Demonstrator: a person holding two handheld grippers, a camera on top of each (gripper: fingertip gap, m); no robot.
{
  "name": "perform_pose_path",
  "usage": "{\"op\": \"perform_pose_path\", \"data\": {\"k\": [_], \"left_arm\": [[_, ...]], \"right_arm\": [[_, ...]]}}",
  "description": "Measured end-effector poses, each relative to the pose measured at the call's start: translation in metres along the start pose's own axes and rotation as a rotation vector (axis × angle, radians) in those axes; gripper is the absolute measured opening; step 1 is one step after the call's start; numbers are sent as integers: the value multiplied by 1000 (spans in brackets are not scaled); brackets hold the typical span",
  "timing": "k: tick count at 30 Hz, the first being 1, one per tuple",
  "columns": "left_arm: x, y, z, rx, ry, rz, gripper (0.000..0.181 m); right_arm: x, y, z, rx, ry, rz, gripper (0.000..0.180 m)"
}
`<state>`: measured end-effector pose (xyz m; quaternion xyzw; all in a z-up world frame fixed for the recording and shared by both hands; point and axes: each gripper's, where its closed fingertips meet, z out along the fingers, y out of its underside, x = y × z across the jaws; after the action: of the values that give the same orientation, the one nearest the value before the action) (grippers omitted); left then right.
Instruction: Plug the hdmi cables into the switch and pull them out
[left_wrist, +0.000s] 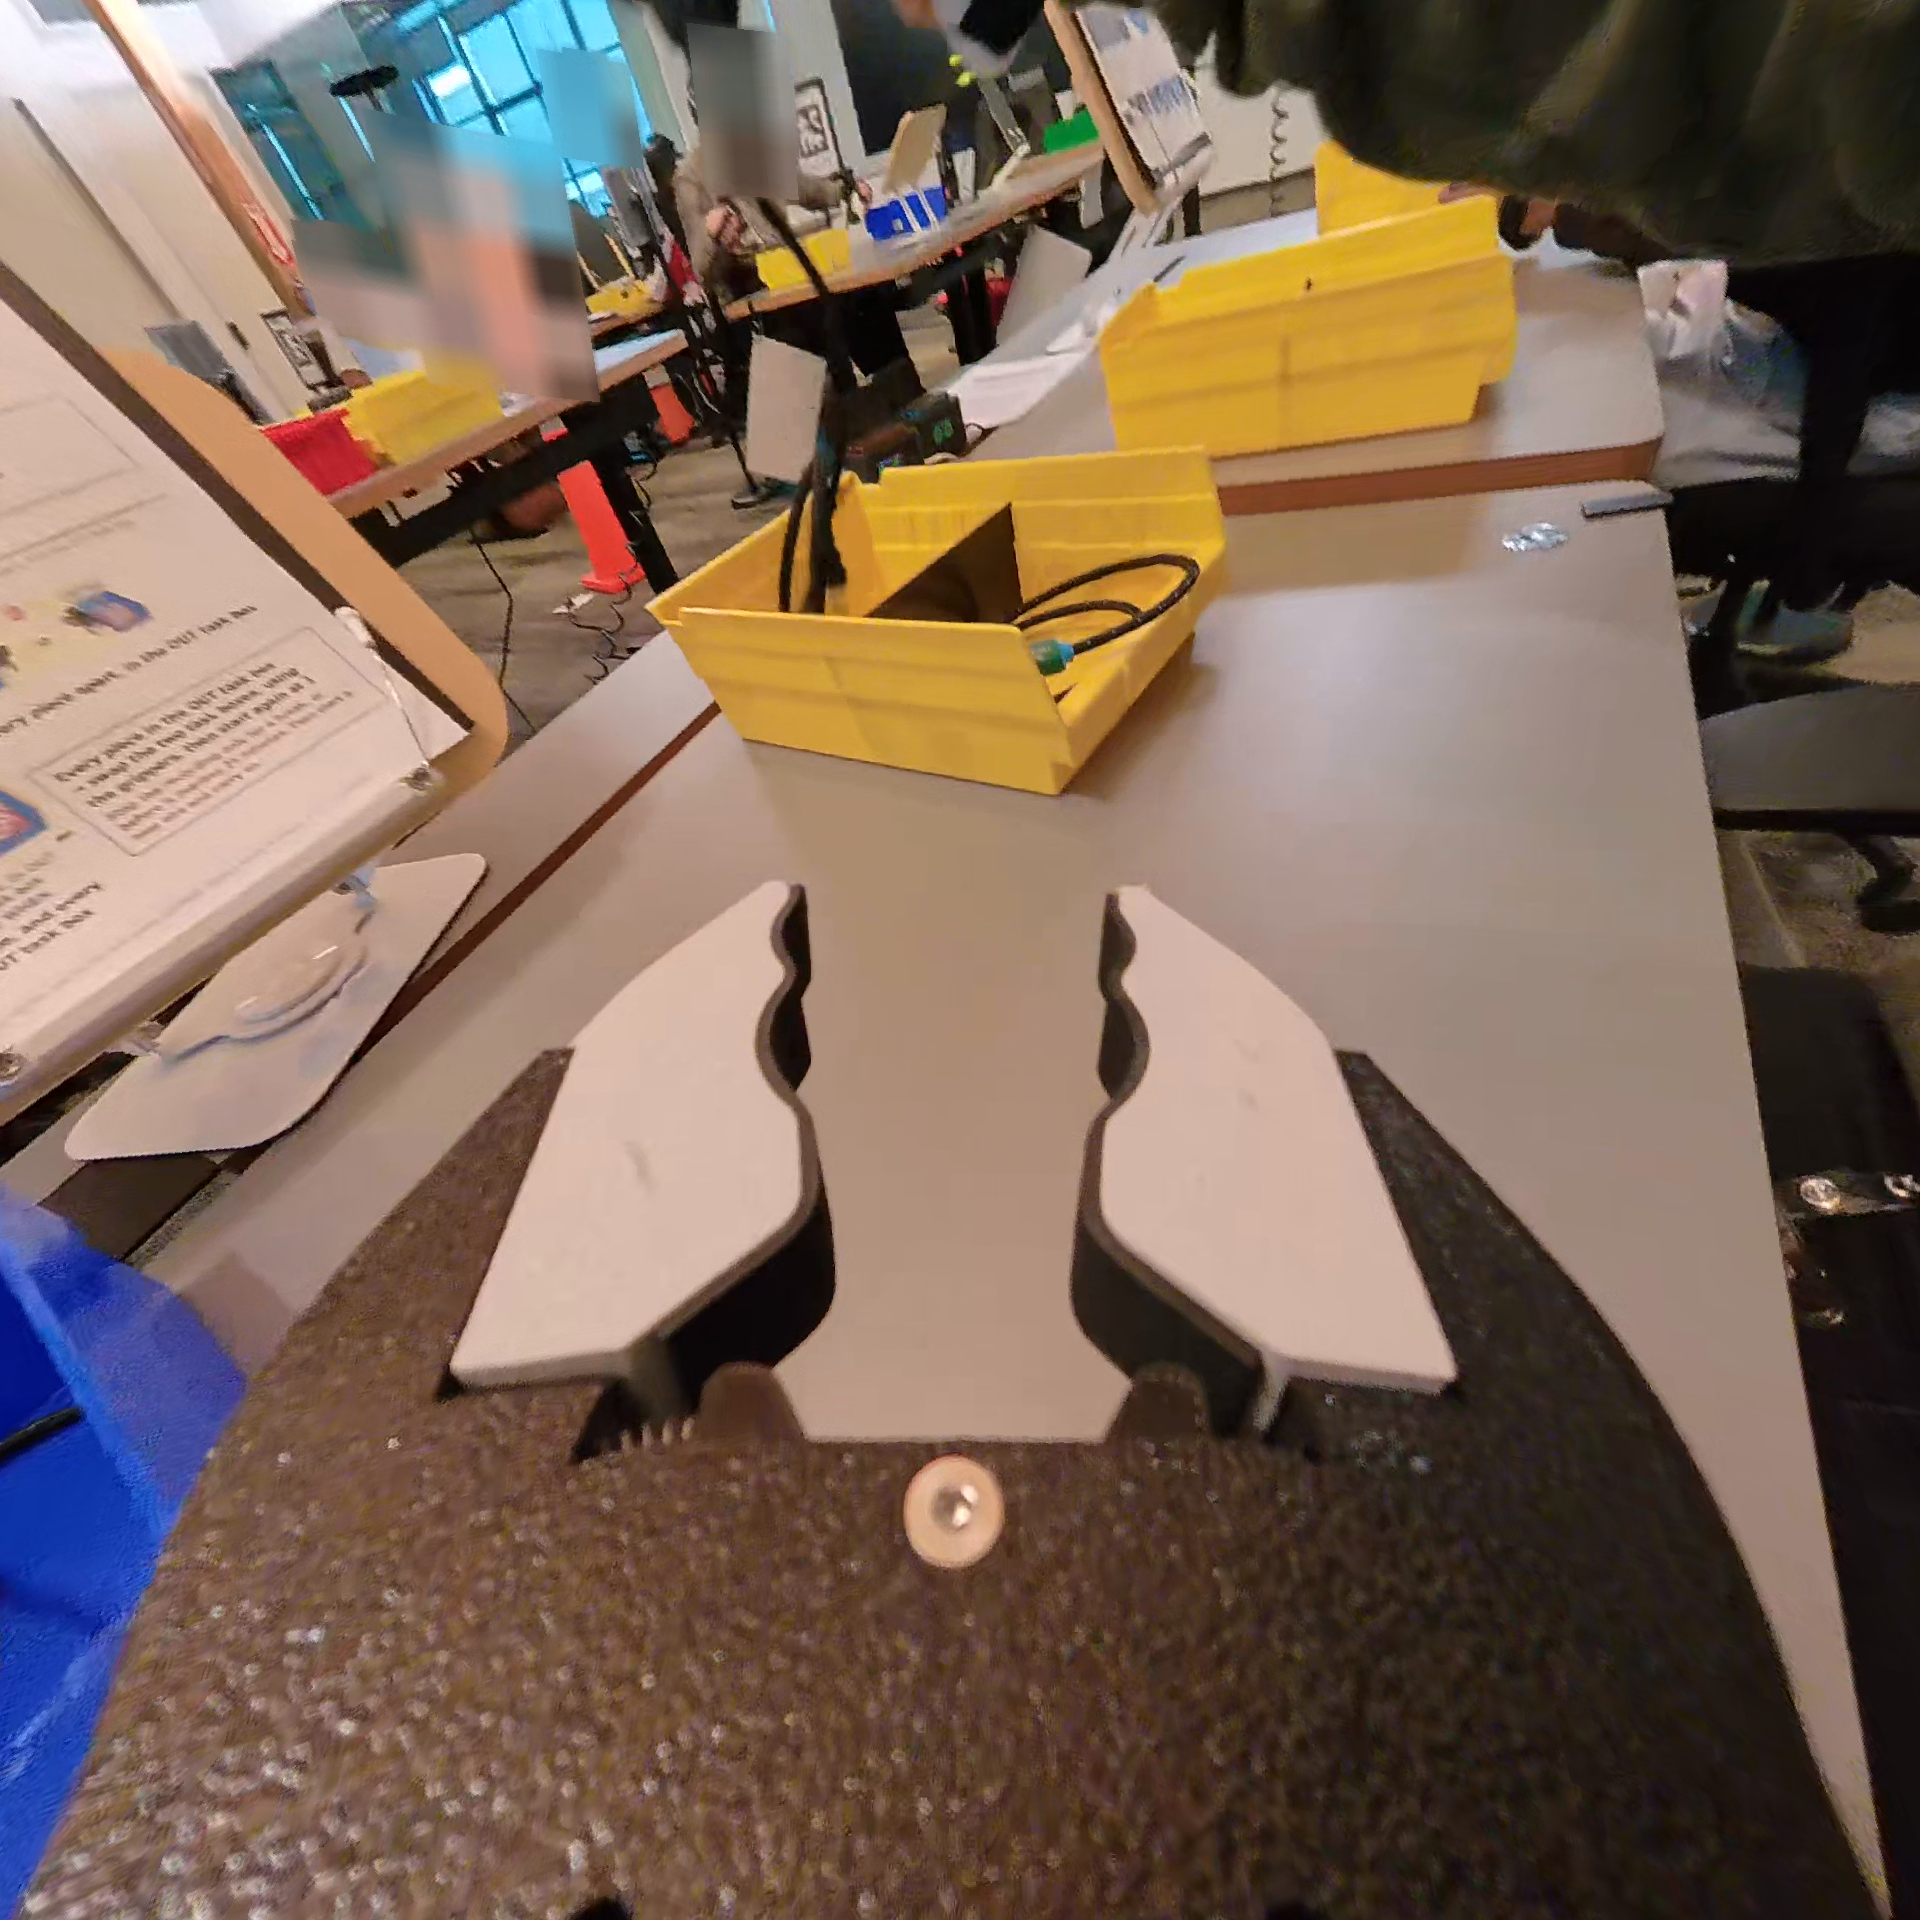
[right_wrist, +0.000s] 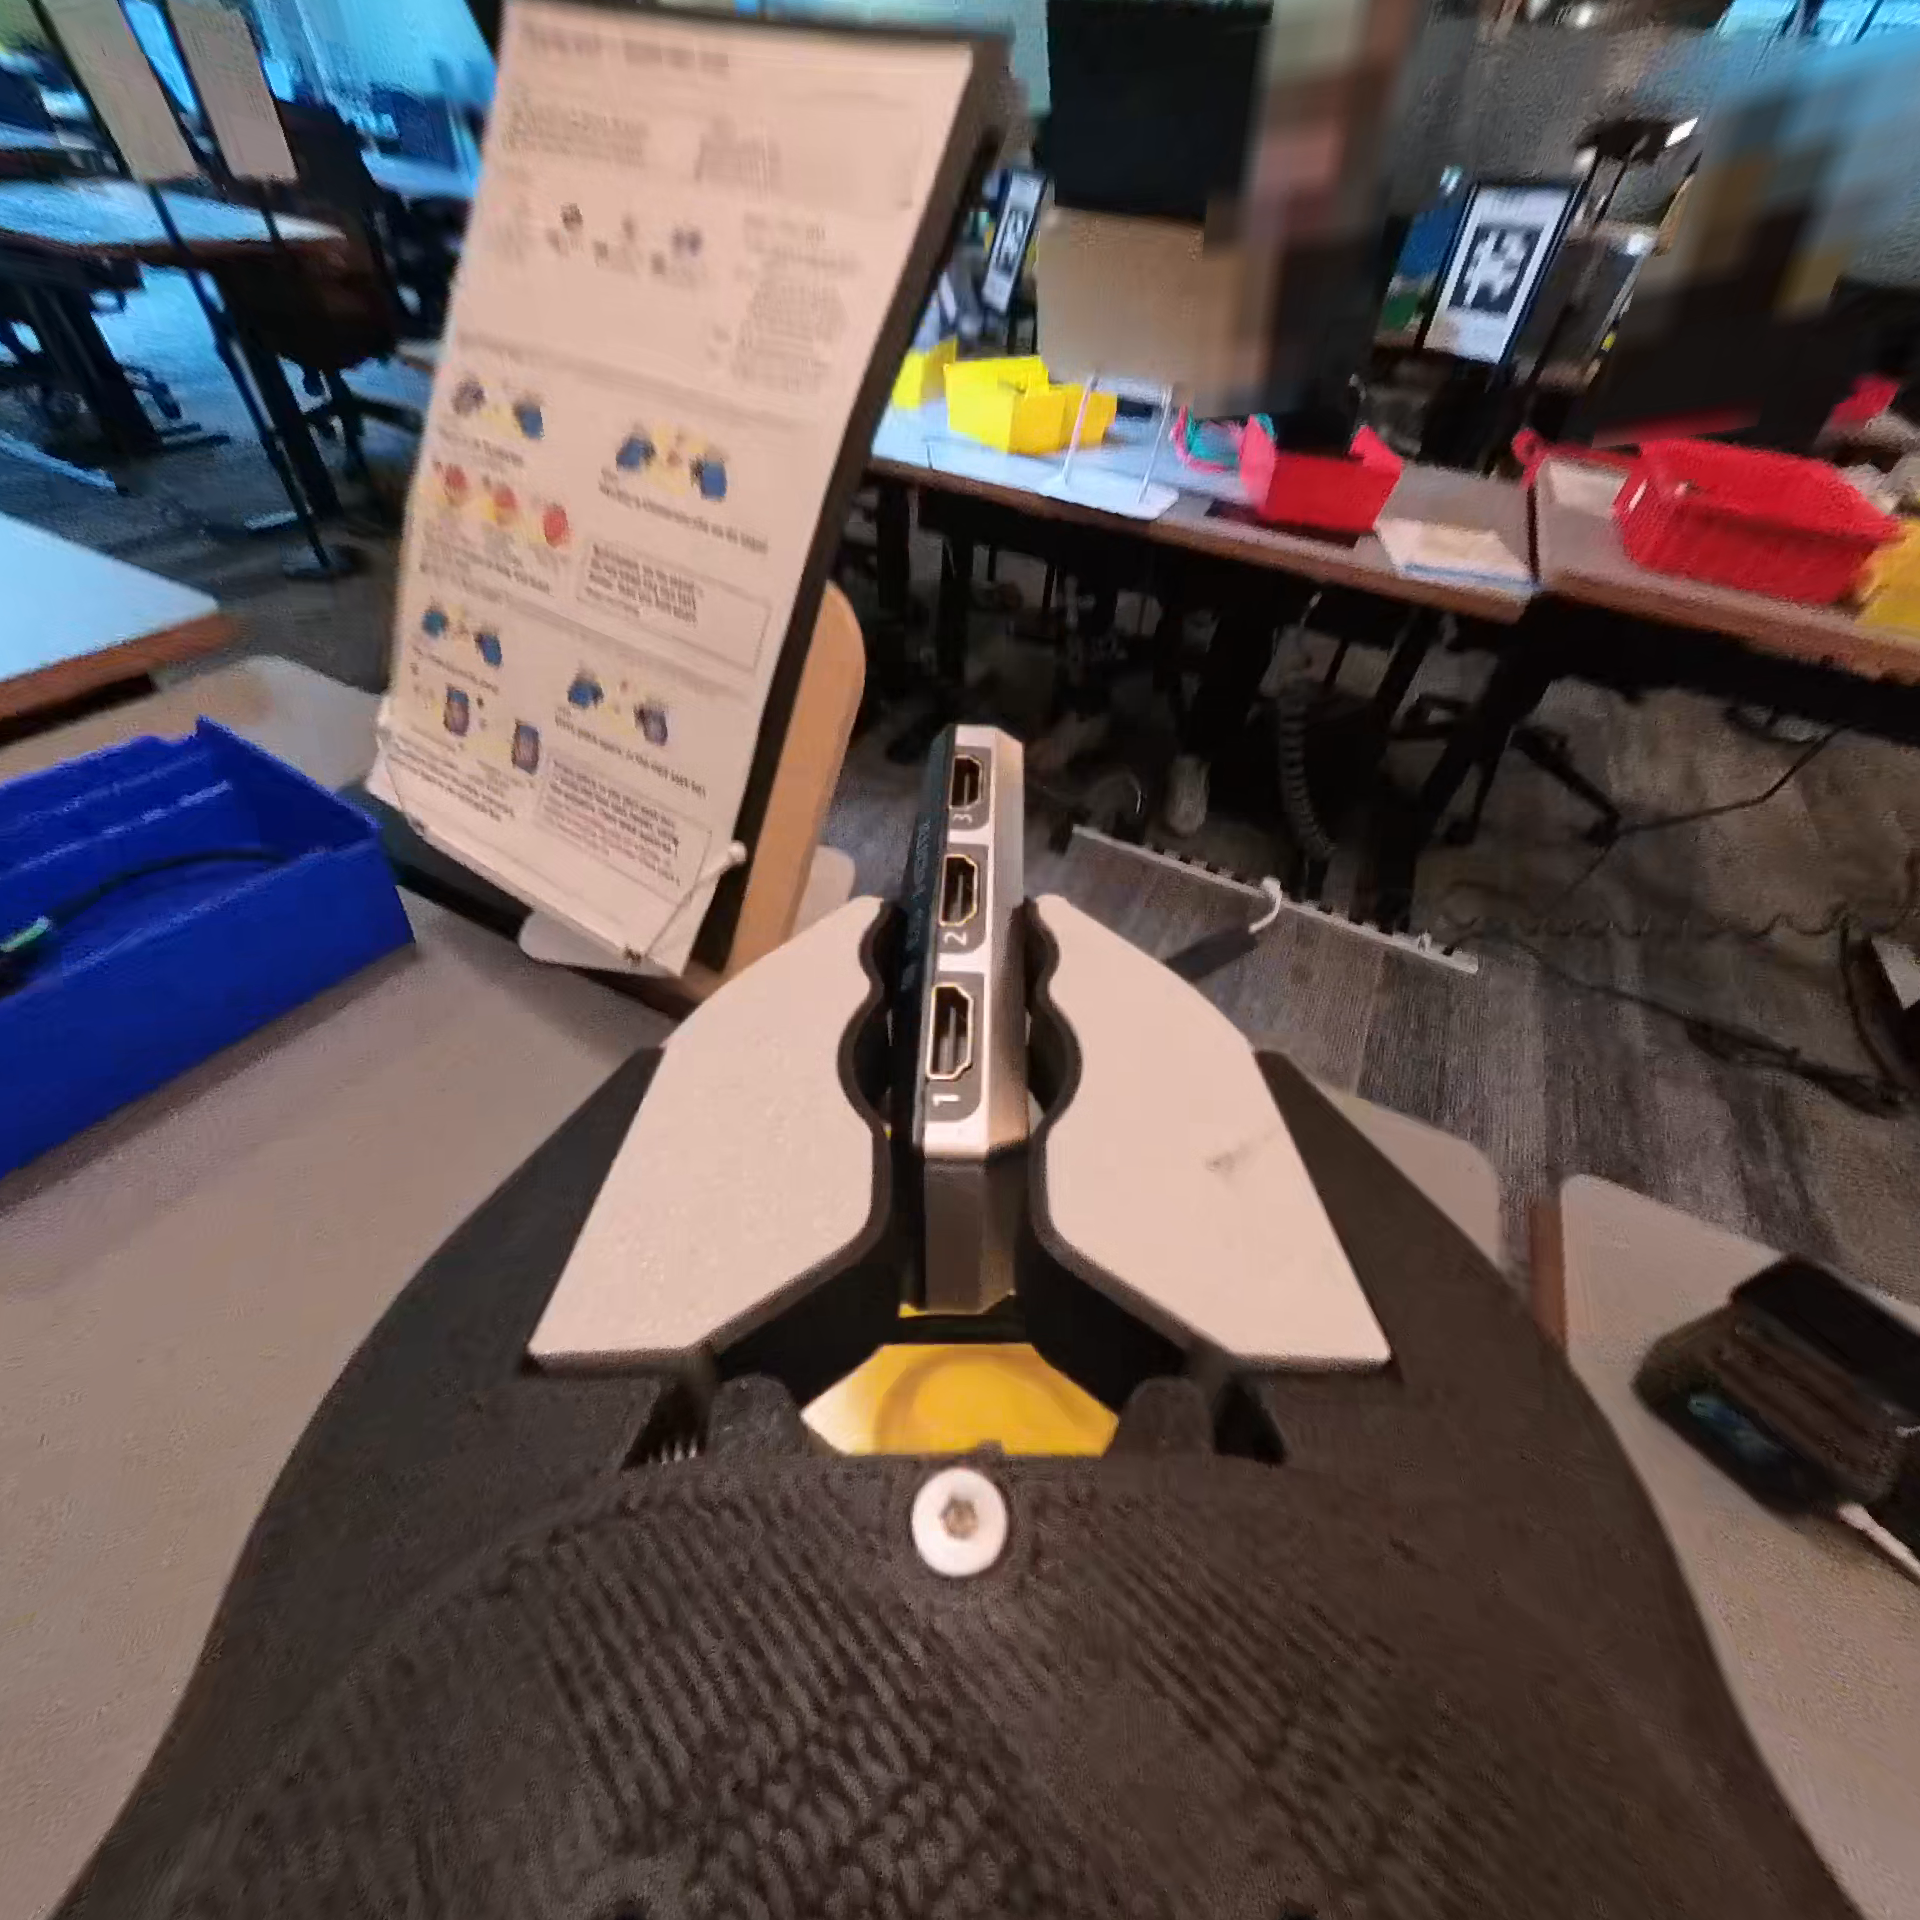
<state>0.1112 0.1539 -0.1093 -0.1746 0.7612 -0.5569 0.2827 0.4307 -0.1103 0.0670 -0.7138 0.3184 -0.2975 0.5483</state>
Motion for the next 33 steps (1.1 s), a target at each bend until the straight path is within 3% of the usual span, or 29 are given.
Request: {"op": "perform_pose_path", "data": {"k": [8,13,16,18,20,22,25,28,30,33], "left_arm": [[-6,14,2,-15,13,-37,51],[-6,22,4,-33,27,-51,51],[-6,24,5,-36,37,-58,51],[-6,26,5,-41,44,-65,50],[-6,28,5,-47,46,-64,50],[-7,29,4,-49,48,-66,50],[-9,28,1,-41,44,-65,50],[-12,27,-2,-28,40,-75,50],[-13,27,-3,-24,40,-84,49],[-14,27,-4,-21,36,-86,49]], "right_arm": [[-3,117,56,-330,74,-231,22],[-17,190,75,-654,-13,-506,23],[-32,221,84,-749,-75,-585,23],[-36,234,90,-802,-76,-546,32],[-37,253,89,-930,-74,-411,67],[-42,257,91,-937,-104,-300,75],[-32,230,99,-778,-26,-199,78],[-33,213,93,-713,-20,-123,61],[-38,214,83,-726,-64,-176,46],[-25,216,73,-736,45,-269,46]]}}
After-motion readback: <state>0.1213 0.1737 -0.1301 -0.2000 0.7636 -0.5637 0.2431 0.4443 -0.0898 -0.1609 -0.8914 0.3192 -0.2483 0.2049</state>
